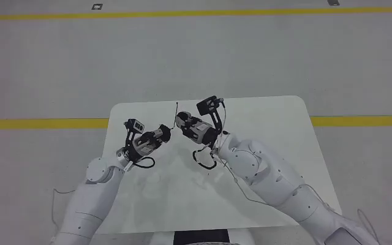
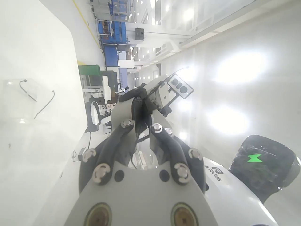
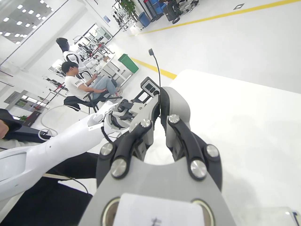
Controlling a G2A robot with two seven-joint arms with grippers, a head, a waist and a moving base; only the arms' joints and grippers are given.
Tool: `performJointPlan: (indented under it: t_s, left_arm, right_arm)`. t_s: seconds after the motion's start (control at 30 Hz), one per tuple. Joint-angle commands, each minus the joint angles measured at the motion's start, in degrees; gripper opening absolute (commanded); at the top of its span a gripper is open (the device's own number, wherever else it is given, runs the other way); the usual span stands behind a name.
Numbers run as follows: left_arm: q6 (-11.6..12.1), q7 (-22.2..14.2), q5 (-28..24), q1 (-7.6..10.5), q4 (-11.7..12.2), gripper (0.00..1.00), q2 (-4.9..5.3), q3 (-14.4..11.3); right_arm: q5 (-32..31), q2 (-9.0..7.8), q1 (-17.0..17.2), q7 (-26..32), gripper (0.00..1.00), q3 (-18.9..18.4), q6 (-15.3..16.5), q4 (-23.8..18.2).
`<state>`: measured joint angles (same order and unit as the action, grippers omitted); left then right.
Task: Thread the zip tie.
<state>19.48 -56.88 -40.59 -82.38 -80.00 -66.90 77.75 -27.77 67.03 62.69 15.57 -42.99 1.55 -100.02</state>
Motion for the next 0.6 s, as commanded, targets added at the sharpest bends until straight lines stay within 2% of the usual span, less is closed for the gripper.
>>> performJointPlan:
  t_s: [0.0,0.57]
  left_arm:
    - [0.0,0.0,0.0,0.0,0.0,0.0,0.0,0.0]
    - [0.0,0.0,0.0,0.0,0.0,0.0,0.0,0.0]
  right_arm:
    - [-0.3,0.15,0.1,0.1,0.0,-0.1,0.0,0.0]
    - [-2.0,1.79,0.6,1.1,0.0,-0.8,-0.2,1.2]
